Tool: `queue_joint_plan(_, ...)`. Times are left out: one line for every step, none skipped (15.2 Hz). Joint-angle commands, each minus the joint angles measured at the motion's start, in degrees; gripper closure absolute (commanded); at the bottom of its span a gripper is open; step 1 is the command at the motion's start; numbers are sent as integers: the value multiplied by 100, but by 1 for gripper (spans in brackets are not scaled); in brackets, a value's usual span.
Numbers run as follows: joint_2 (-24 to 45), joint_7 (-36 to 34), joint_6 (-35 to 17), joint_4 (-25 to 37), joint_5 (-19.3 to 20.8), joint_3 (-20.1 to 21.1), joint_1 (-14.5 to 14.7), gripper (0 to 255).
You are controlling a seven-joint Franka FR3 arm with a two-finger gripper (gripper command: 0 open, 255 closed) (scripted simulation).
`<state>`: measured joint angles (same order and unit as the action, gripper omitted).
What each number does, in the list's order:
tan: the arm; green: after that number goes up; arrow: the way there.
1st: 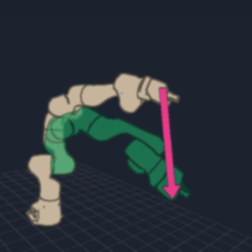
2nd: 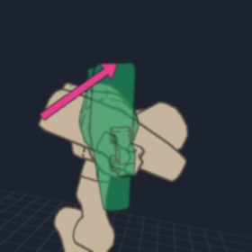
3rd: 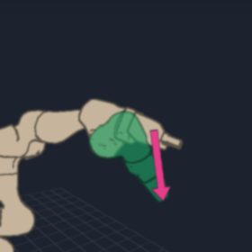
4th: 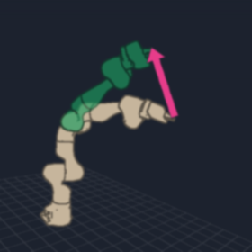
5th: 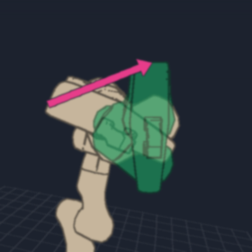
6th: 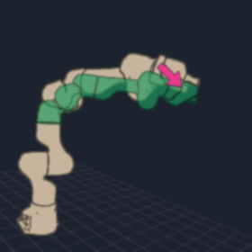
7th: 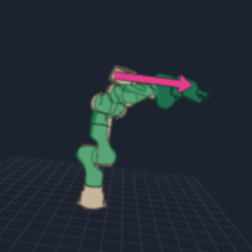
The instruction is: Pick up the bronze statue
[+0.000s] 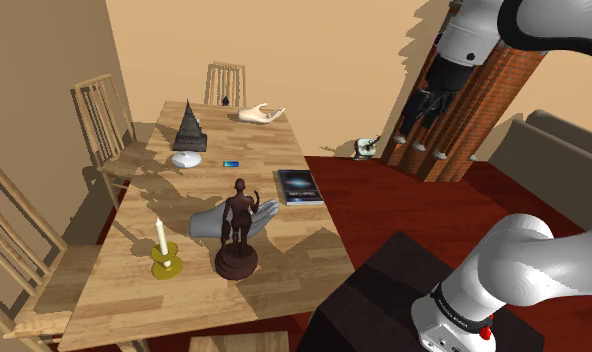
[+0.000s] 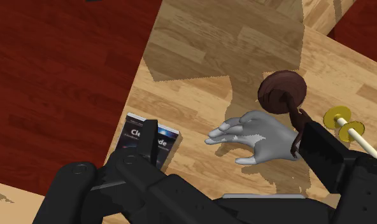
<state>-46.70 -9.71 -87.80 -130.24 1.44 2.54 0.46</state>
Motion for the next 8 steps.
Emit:
queue_joint_plan(0, 0, 0, 0, 0, 0, 0, 0)
queue_joint_plan(131, -41, -157, -32, -37, 52, 23, 0)
queue_joint_plan(269, -81, -312, -57, -72, 104, 45, 0)
queue_joint_plan(411, -120, -466, -75, -105, 156, 67, 0)
queue_joint_plan(559, -159, -619, -86, -136, 208, 88, 0)
queue_joint_plan(712, -197, -769, -90, -165, 261, 107, 0)
queue_joint_plan(870, -235, -918, -86, -190, 314, 126, 0)
queue_joint_plan(1032, -273, -1064, -76, -213, 366, 146, 0)
